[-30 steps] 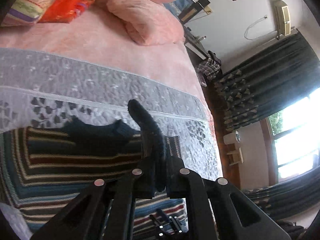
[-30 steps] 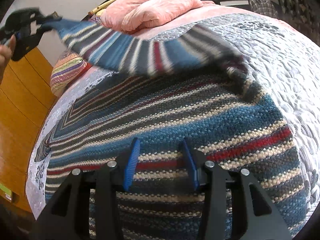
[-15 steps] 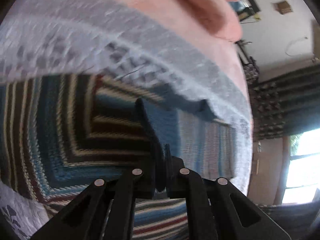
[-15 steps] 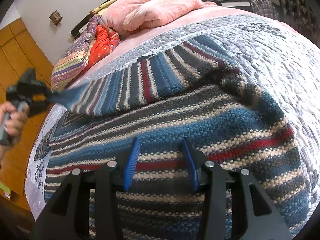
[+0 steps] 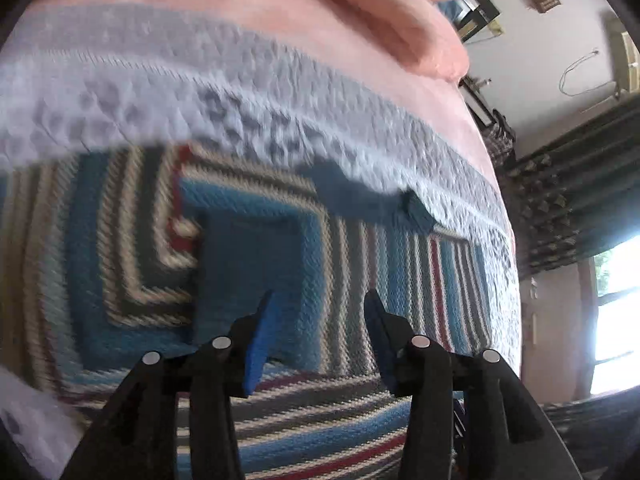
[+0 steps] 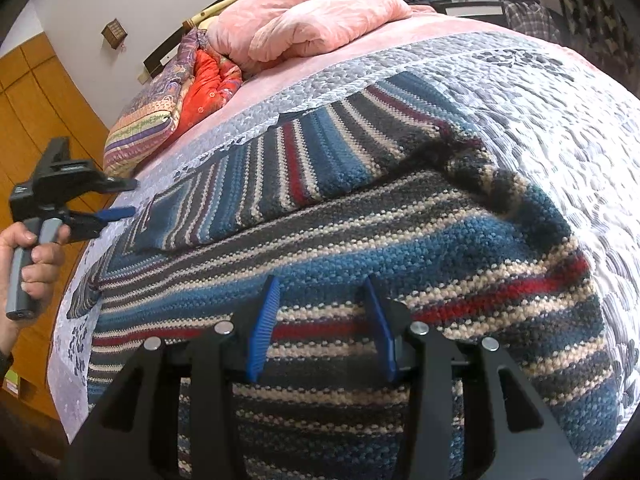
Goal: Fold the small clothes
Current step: 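Grasp the other sleeve cuff with the left gripper and lift it, then lay the sleeve across the sweater body with the left gripper and release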
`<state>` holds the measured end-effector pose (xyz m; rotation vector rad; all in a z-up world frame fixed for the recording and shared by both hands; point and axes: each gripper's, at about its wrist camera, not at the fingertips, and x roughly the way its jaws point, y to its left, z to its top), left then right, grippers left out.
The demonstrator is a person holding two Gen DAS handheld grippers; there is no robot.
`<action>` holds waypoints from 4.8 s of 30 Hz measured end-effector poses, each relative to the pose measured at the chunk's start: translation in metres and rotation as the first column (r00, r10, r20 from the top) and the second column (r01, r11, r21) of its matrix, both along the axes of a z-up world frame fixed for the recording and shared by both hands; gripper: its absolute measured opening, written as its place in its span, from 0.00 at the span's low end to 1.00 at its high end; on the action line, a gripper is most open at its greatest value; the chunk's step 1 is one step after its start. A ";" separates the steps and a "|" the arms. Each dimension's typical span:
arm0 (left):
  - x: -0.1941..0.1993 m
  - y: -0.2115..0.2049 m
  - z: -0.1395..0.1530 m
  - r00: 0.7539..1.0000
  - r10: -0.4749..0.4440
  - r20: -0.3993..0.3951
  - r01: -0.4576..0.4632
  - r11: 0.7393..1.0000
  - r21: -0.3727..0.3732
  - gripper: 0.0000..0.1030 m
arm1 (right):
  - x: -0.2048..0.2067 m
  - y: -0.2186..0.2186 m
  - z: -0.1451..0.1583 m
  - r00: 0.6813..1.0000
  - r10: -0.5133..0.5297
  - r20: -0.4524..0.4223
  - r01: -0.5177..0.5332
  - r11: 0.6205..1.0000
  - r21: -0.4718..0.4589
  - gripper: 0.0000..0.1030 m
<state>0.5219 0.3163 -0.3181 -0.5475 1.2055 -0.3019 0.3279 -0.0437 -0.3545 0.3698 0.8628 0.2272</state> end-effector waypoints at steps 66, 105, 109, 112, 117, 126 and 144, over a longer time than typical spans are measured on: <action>-0.075 0.173 0.193 0.839 0.335 0.430 -0.295 0.942 -0.159 0.08 | -0.043 0.099 0.076 0.974 0.228 -0.008 -0.228 0.974 -0.007 0.51; -0.178 0.028 -0.020 0.983 0.098 0.157 -0.091 0.995 -0.048 0.74 | 0.197 0.076 -0.024 0.836 0.332 -0.437 -0.062 0.849 0.525 0.46; -0.189 0.039 -0.033 0.984 0.130 0.123 -0.121 0.989 -0.081 0.74 | 0.202 0.085 -0.018 0.836 0.327 -0.441 -0.084 0.871 0.485 0.22; -0.192 0.054 -0.035 0.981 0.167 0.101 -0.155 0.980 -0.122 0.74 | 0.206 0.092 0.002 0.847 0.325 -0.421 -0.143 0.902 0.408 0.08; -0.193 0.076 -0.015 0.972 0.193 0.137 -0.175 0.976 -0.132 0.74 | 0.214 0.093 0.063 0.879 0.328 -0.345 -0.230 0.927 0.297 0.07; -0.147 0.109 0.022 0.955 0.226 0.191 -0.185 0.960 -0.212 0.74 | 0.222 0.050 0.143 0.920 0.294 -0.260 -0.271 0.955 0.121 0.07; -0.023 0.080 -0.043 0.994 0.100 0.041 -0.097 0.992 -0.077 0.73 | 0.190 -0.023 0.008 0.898 0.200 -0.392 -0.182 0.980 0.083 0.12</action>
